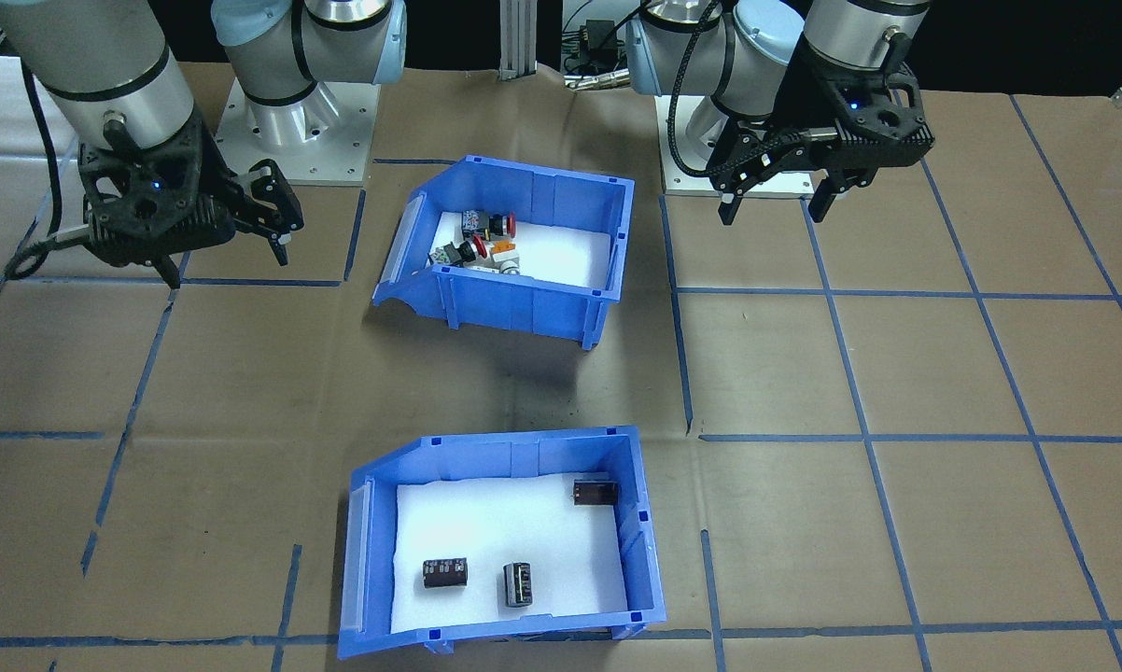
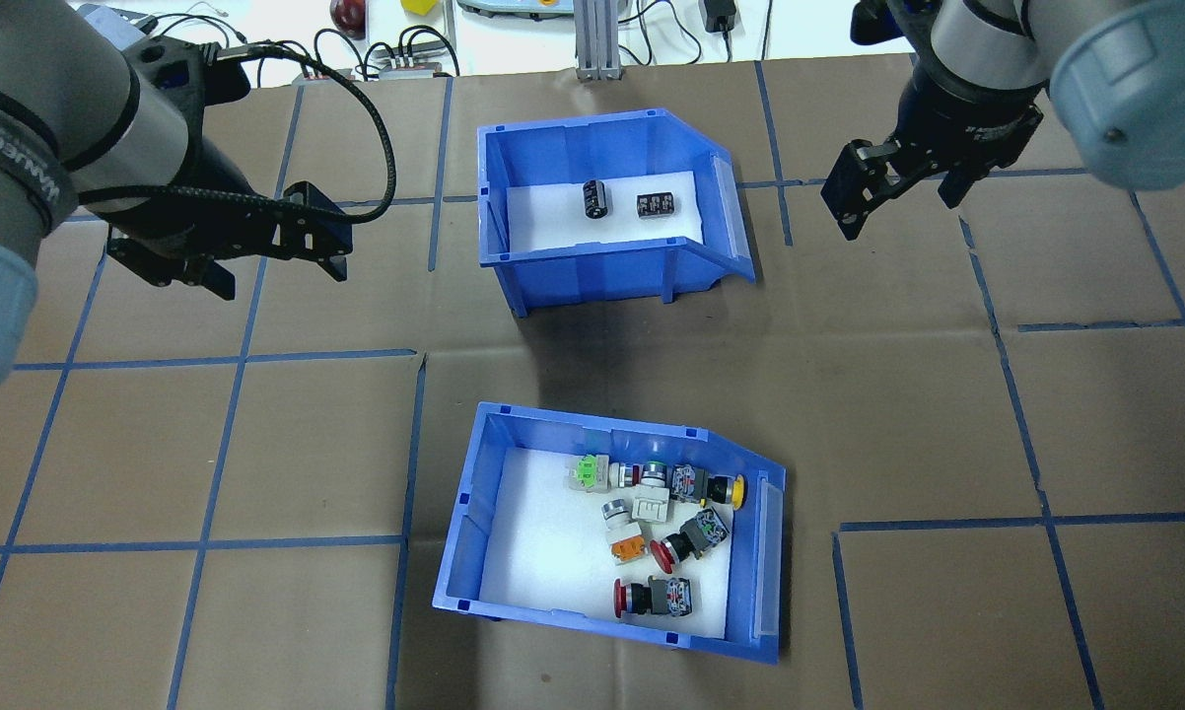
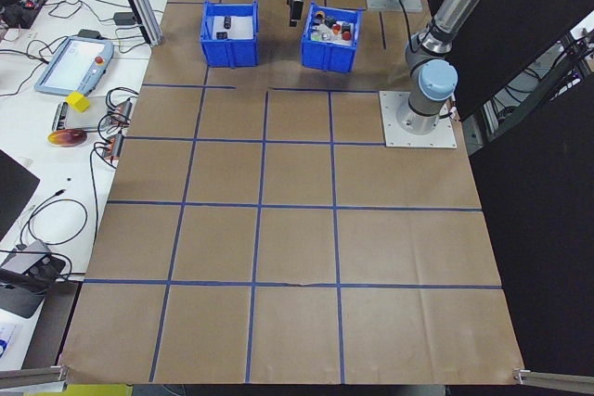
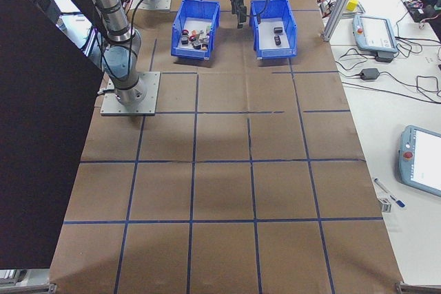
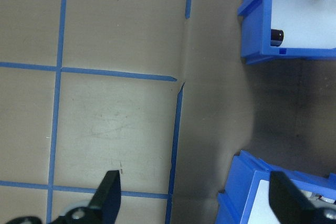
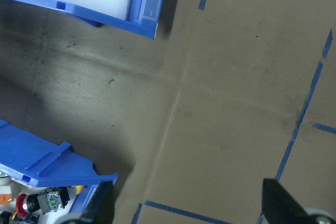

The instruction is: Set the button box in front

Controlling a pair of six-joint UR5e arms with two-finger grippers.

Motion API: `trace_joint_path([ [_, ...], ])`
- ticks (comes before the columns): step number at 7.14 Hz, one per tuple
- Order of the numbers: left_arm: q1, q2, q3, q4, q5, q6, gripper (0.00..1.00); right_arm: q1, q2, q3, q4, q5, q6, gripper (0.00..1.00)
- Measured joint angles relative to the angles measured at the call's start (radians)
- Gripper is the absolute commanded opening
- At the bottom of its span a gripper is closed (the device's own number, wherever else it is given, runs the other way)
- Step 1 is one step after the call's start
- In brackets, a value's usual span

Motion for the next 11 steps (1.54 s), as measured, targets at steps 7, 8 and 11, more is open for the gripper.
trace_joint_path([
  [7, -0.489, 0.193, -0.439, 0.162, -0.116, -1.455, 0.98, 0.286, 0.436, -0.427, -0.006, 0.000, -0.678, 1.00],
  [8, -0.542, 0.190, -0.474, 0.205, -0.113, -1.596, 0.98, 0.331, 0.479, -0.467, -0.006, 0.003, -0.711, 1.00],
  [11, -0.575, 0.133, -0.501, 0.242, -0.108, -1.702, 0.95, 0.403, 0.558, -0.475, -0.011, 0.005, -0.753, 1.00],
])
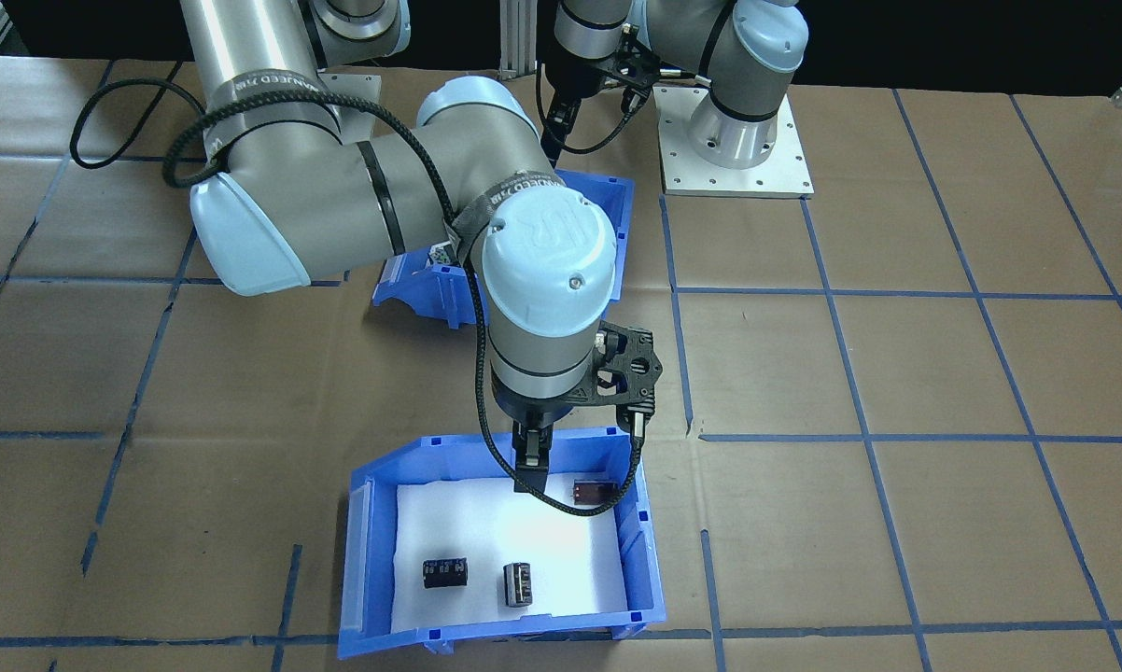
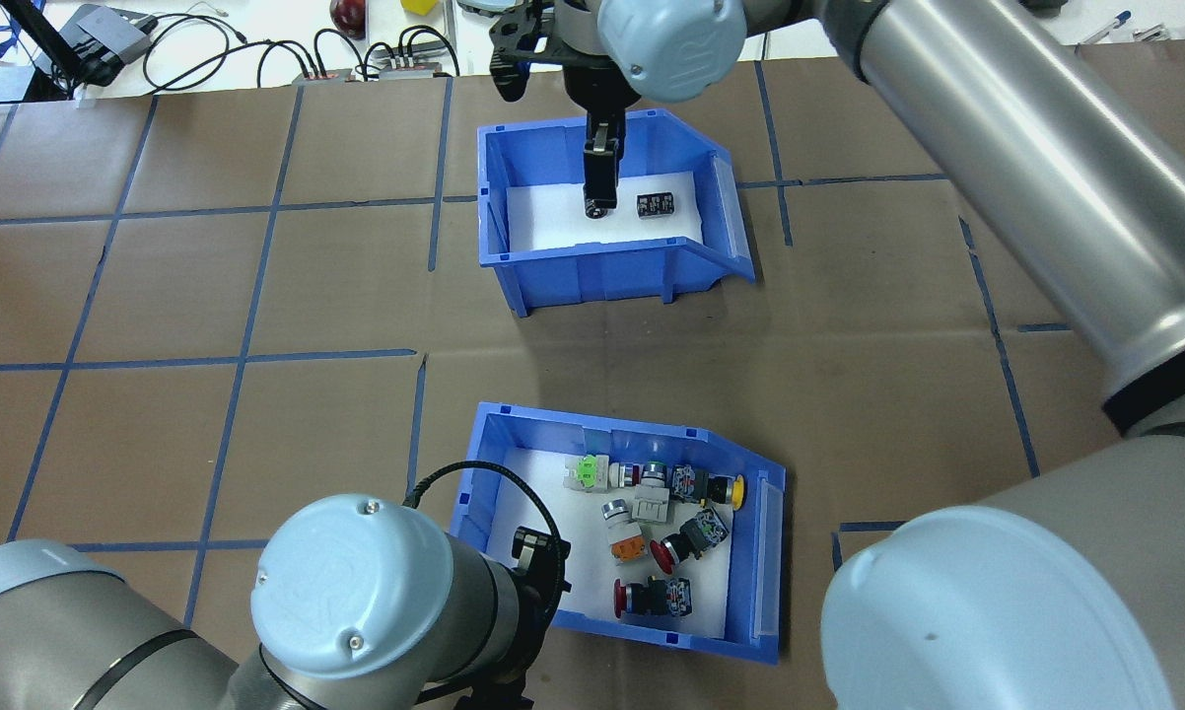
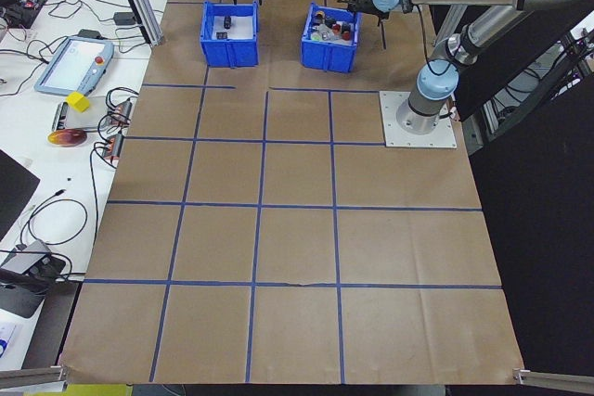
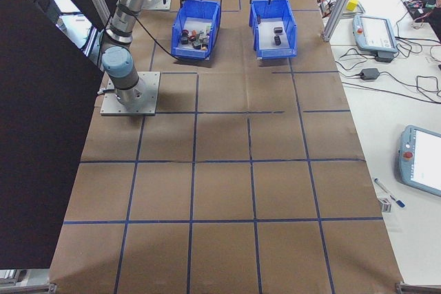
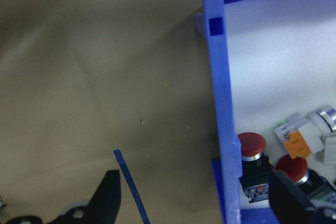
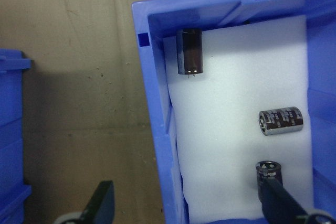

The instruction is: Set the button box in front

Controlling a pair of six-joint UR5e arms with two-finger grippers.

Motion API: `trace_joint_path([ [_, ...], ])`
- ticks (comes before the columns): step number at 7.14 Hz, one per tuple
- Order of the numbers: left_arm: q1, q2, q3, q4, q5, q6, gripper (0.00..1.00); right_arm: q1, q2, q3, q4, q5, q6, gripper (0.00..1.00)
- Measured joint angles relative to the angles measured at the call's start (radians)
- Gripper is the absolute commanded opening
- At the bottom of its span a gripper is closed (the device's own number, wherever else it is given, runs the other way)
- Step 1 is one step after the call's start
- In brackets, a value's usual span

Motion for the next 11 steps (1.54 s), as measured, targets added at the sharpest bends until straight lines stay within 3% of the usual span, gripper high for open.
trace_joint_path([
  [1, -0.001, -0.024, -0.006, 0.027, 0.002, -0.002, 0.94, 0.005, 0.014, 0.025, -0.023, -0.001, -0.005, 1.00],
  [3, -0.001, -0.064, -0.031, 0.096, 0.025, -0.005, 0.95, 0.005, 0.025, 0.120, -0.149, -0.005, -0.007, 0.95],
  [4, -0.002, -0.090, -0.043, 0.129, 0.032, -0.009, 0.94, 0.005, 0.026, 0.170, -0.212, -0.007, -0.006, 0.75],
  [5, -0.003, -0.113, -0.052, 0.154, 0.035, -0.018, 0.88, 0.005, 0.026, 0.203, -0.265, -0.009, -0.006, 0.52],
  [6, -0.004, -0.126, -0.064, 0.182, 0.037, -0.031, 0.75, 0.005, 0.025, 0.218, -0.299, -0.011, -0.006, 0.32],
  [8, -0.004, -0.133, -0.099, 0.251, 0.040, -0.061, 0.11, 0.005, 0.020, 0.221, -0.319, -0.015, -0.006, 0.13],
  [9, -0.003, -0.134, -0.105, 0.265, 0.038, -0.088, 0.00, 0.005, 0.013, 0.218, -0.320, -0.016, -0.005, 0.08],
  [11, -0.001, -0.133, -0.108, 0.271, 0.034, -0.111, 0.00, 0.000, -0.016, 0.213, -0.321, -0.038, -0.006, 0.07],
])
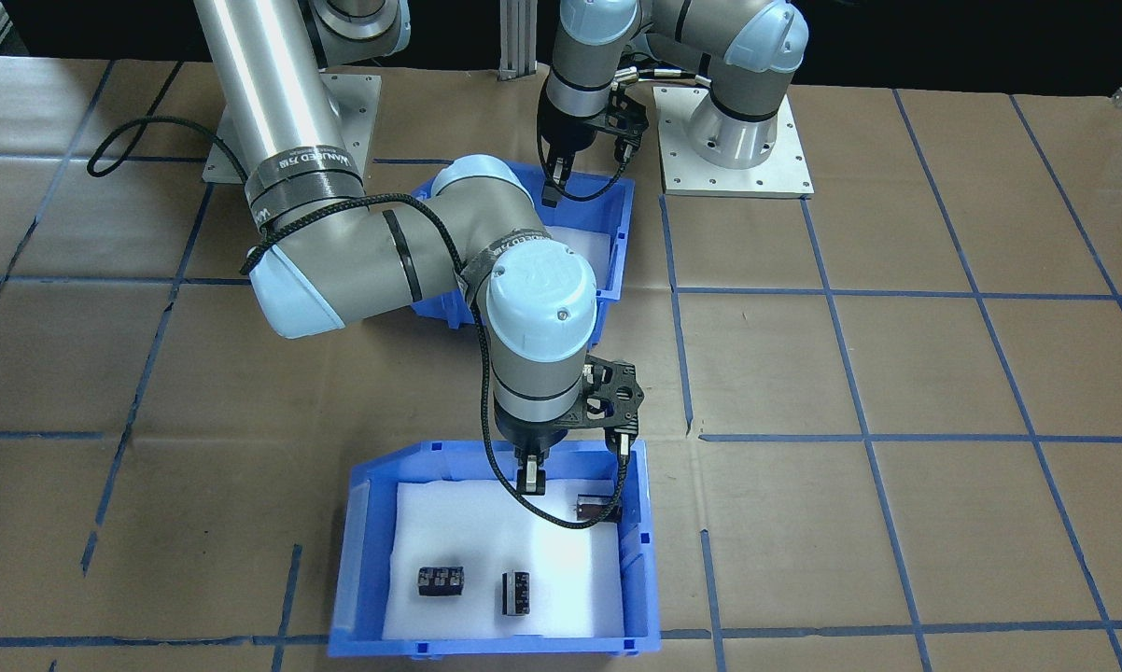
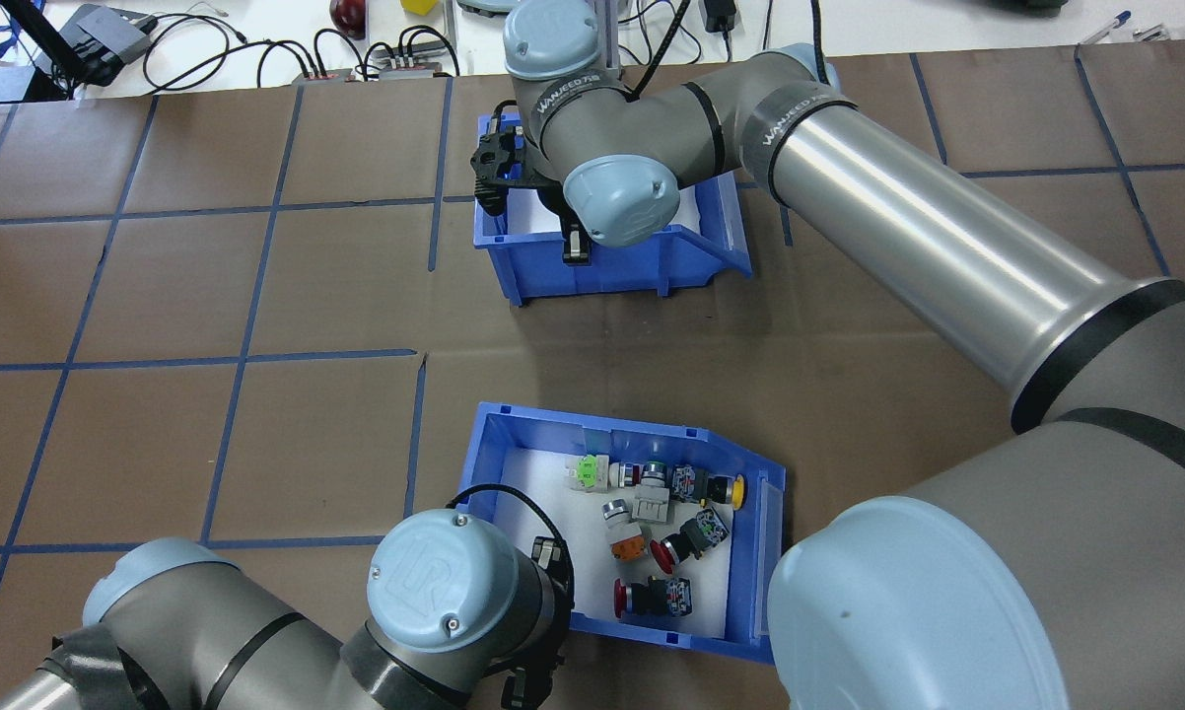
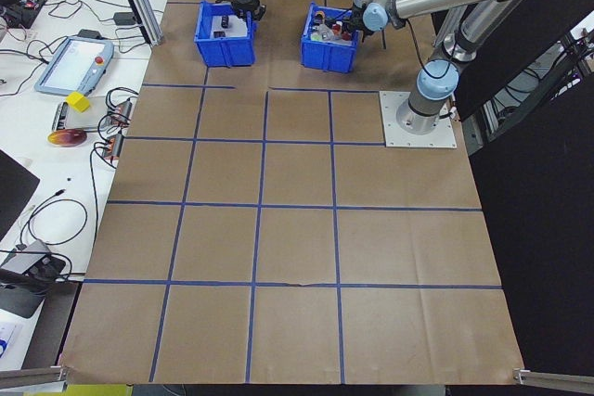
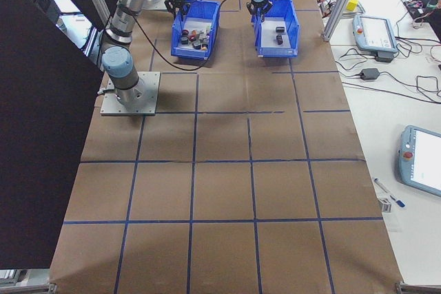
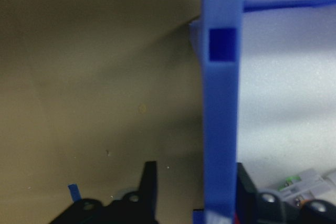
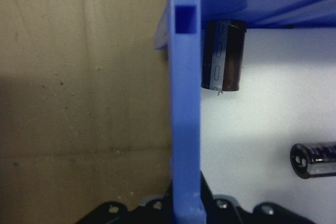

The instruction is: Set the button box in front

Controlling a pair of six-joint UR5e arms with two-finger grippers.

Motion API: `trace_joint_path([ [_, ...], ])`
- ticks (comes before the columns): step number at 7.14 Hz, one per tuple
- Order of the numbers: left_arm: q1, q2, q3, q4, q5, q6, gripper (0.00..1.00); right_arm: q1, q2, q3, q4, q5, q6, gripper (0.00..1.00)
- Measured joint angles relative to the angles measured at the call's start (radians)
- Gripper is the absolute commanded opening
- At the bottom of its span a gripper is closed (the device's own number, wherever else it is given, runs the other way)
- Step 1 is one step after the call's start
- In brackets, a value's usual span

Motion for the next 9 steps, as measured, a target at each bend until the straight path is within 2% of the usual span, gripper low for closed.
trace_joint_path([
  [3, 0.054, 0.031, 0.053, -0.013, 0.011, 0.015, 0.00, -0.087, -0.078, 0.016, 0.015, -0.045, -0.065, 0.07],
  [4, 0.118, 0.035, 0.069, -0.019, 0.012, 0.053, 0.00, -0.143, -0.100, 0.024, 0.018, -0.050, -0.124, 0.07],
  [6, 0.331, 0.018, 0.093, -0.016, -0.011, 0.200, 0.00, -0.258, -0.147, 0.053, 0.020, -0.052, -0.261, 0.07],
  [7, 0.433, -0.004, 0.129, -0.016, -0.058, 0.257, 0.00, -0.316, -0.178, 0.077, 0.021, -0.052, -0.339, 0.07],
  [9, 0.542, -0.095, 0.249, -0.026, -0.186, 0.304, 0.00, -0.426, -0.263, 0.165, 0.021, -0.050, -0.496, 0.07],
])
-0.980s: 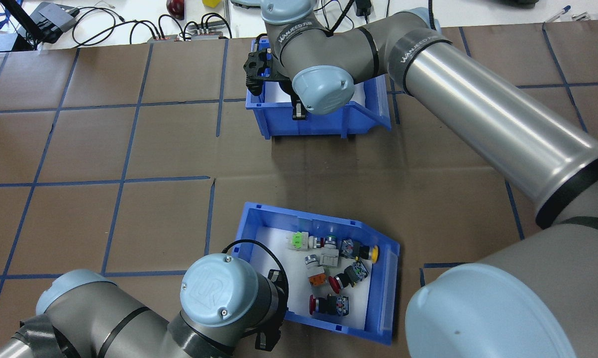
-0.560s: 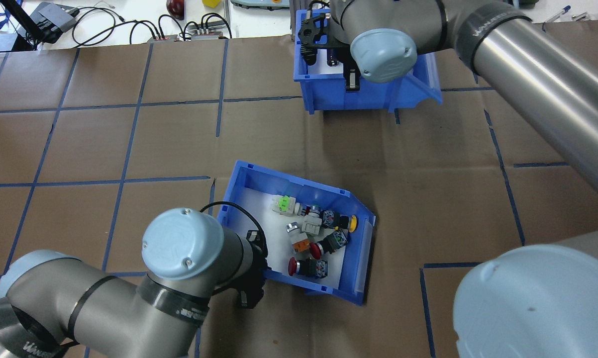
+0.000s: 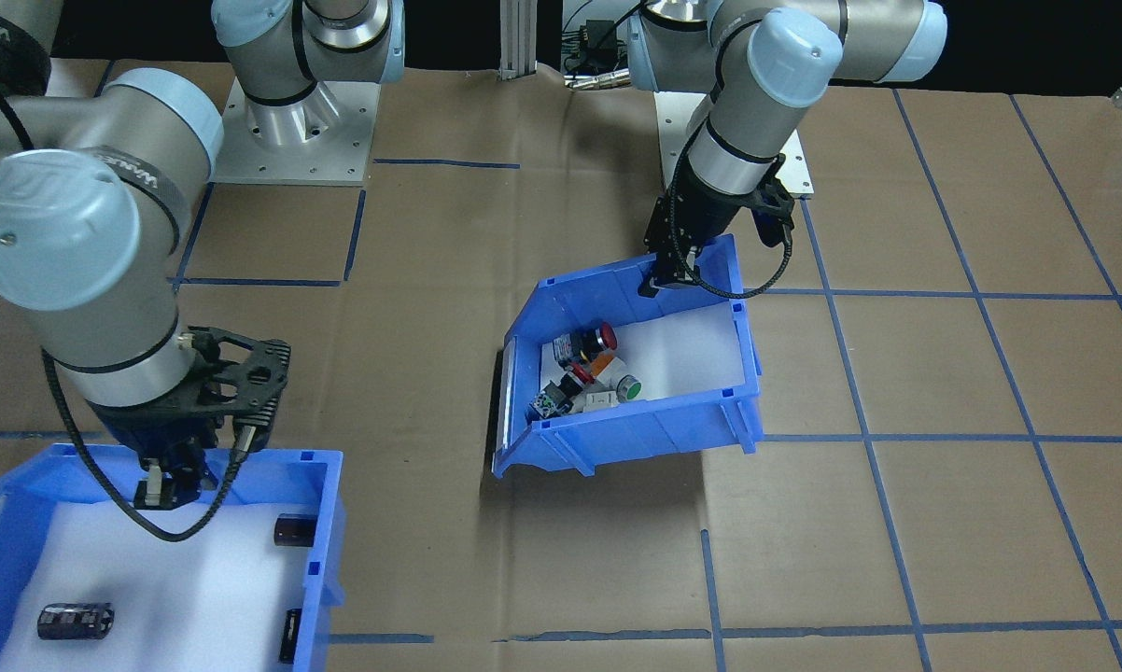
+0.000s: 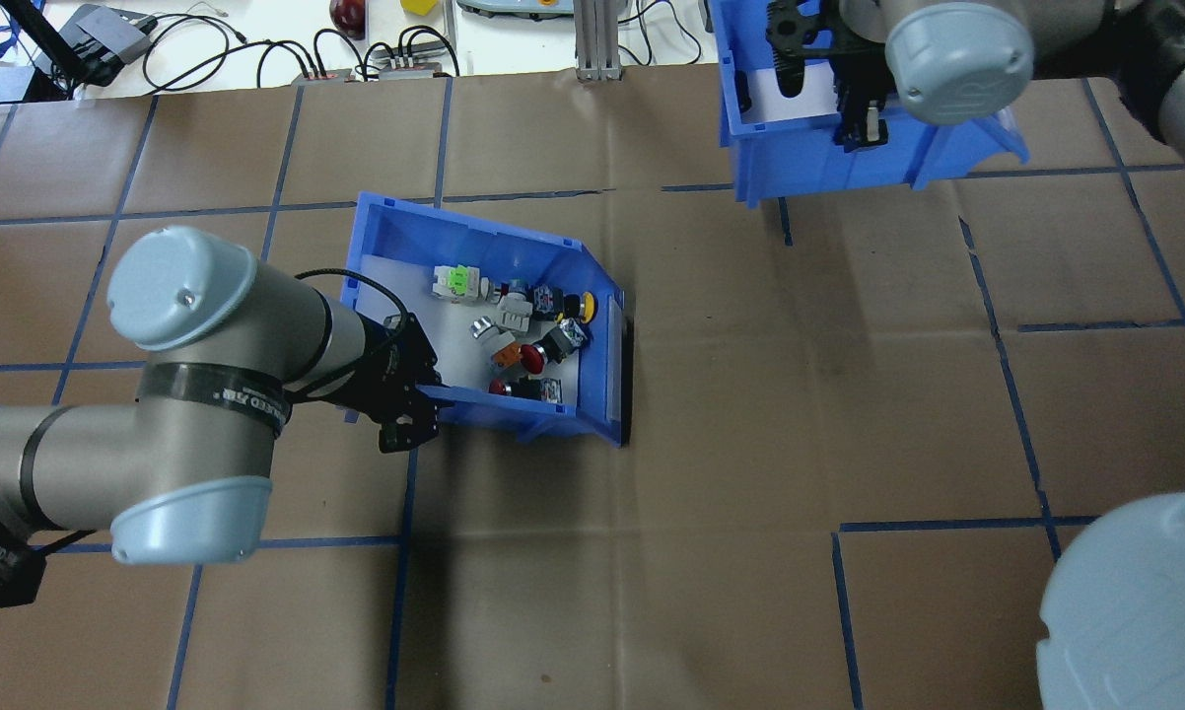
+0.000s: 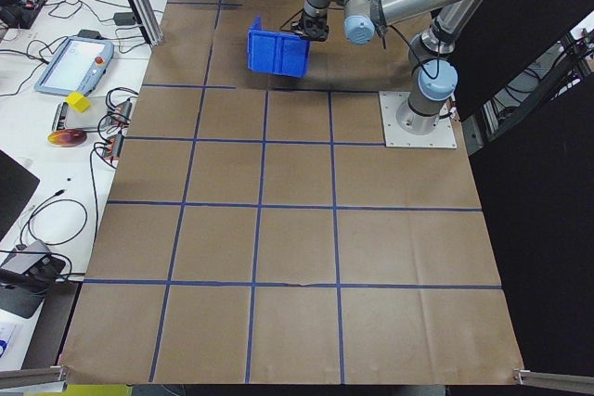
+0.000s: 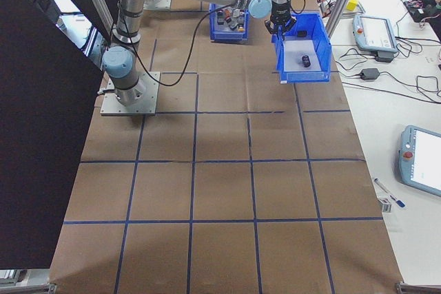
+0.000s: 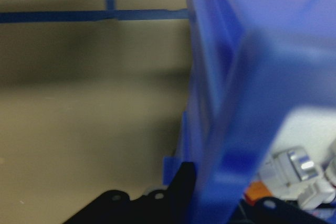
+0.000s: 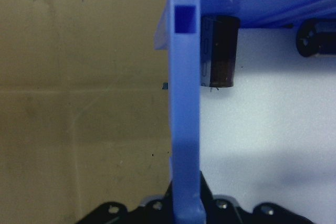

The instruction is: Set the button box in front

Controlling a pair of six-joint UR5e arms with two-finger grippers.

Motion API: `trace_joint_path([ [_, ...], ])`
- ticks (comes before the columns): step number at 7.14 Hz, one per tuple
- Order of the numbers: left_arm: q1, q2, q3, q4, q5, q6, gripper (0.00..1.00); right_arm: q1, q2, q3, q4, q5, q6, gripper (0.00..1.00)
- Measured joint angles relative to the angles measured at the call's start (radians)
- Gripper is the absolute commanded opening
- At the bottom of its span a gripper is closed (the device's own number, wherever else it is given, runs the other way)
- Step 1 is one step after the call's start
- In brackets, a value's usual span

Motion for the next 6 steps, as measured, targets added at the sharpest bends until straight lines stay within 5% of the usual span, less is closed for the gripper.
trace_joint_path([
  [4, 0.026, -0.262, 0.266, 0.012, -0.287, -0.071, 0.00, -0.169, -0.237, 0.301, -0.005, 0.046, -0.203, 0.07],
  [6, 0.009, -0.405, 0.356, 0.088, -0.372, -0.129, 0.00, -0.218, -0.338, 0.433, -0.009, 0.059, -0.228, 0.07],
])
